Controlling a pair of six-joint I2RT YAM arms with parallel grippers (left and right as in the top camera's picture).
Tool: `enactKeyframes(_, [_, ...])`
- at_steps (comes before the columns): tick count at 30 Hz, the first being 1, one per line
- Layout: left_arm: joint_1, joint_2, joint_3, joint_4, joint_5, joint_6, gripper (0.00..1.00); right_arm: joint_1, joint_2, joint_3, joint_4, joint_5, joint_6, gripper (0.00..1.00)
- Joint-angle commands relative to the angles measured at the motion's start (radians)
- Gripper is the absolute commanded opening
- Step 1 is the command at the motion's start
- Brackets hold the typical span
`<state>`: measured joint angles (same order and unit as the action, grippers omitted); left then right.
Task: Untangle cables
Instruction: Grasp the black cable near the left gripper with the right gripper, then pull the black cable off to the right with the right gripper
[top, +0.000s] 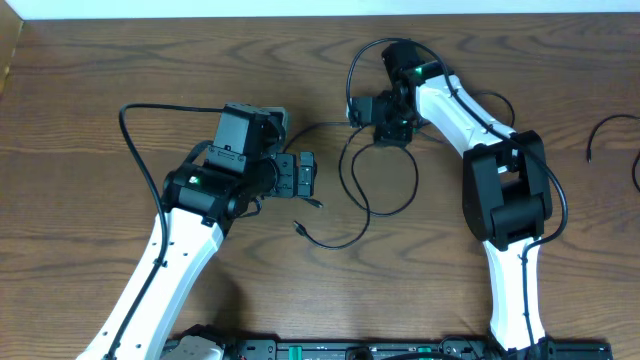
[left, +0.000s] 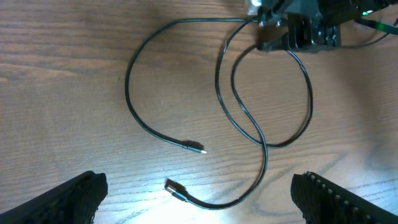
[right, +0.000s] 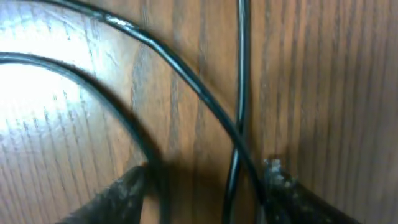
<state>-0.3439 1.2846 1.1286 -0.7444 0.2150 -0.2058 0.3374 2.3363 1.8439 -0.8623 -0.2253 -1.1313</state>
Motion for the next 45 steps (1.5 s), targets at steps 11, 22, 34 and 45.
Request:
enactKeyframes(11, [0.002,-0.007,0.009,-0.003,0.013,0.014,1.00,0.005,0.001,-0.019,-0.005,-0.092,0.218,0.01])
enactKeyframes(22, [0.002,-0.007,0.009,-0.003,0.013,0.014,1.00,0.002,-0.312,0.066,0.015,0.153,0.567,0.01])
enactKeyframes(34, [0.002,-0.007,0.009,-0.003,0.013,0.018,1.00,-0.187,-0.779,0.068,0.185,0.563,0.778,0.01])
enactKeyframes(45, [0.002,-0.007,0.009,0.012,0.013,0.018,1.00,-0.646,-0.836,0.068,0.249,0.559,0.869,0.01])
